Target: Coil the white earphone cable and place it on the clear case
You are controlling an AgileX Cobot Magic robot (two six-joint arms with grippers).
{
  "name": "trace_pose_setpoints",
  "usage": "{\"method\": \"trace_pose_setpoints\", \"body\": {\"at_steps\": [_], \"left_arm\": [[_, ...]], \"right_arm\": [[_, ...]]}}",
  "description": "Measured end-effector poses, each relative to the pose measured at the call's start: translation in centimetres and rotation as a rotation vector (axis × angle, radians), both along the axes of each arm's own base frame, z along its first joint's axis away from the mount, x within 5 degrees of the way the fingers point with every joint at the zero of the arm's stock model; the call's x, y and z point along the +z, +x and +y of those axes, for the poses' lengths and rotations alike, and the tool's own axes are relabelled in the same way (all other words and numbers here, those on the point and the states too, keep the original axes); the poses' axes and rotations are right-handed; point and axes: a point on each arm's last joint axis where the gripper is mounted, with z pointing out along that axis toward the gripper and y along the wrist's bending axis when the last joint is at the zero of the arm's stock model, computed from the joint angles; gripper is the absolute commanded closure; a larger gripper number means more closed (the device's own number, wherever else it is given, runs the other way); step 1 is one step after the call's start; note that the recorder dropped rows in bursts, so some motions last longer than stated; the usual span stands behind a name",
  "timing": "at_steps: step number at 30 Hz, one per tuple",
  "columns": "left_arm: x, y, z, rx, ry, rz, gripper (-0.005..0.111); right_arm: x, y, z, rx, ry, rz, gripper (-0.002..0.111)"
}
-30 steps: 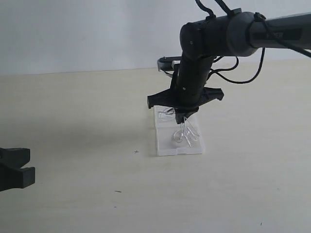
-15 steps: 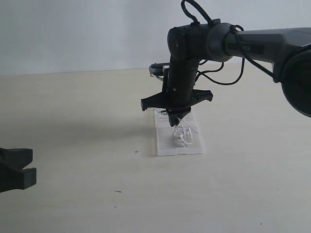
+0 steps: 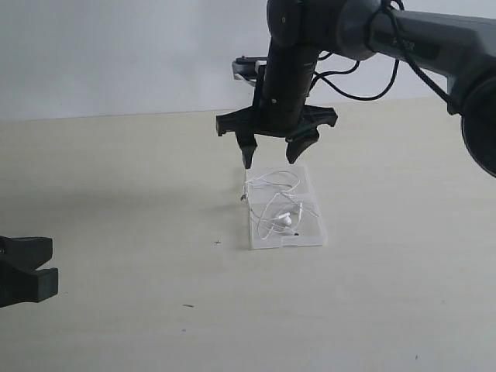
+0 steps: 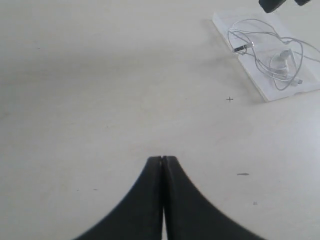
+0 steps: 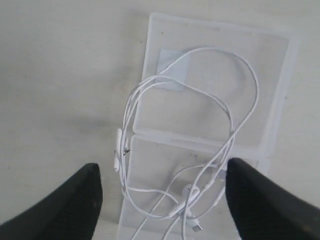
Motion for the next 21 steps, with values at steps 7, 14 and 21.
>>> {"method": "trace_pose_setpoints", "body": {"at_steps": [7,14,21], "left_arm": [[0.0,0.0,0.0,0.0,0.0,0.0,0.107],[0.0,0.0,0.0,0.004,0.003,0.0,0.107],[0.0,0.0,0.0,0.004,0.003,0.0,0.107]], "right_arm": [[2.5,0.1,-1.2,-0.004,-0.089,-0.102,0.063],[13.9,-3.8,-3.9,-0.012,-0.032,-0.325,0.108],[12.0,-13.9,-9.3,0.014,-0.143,-0.143,0.108]]}}
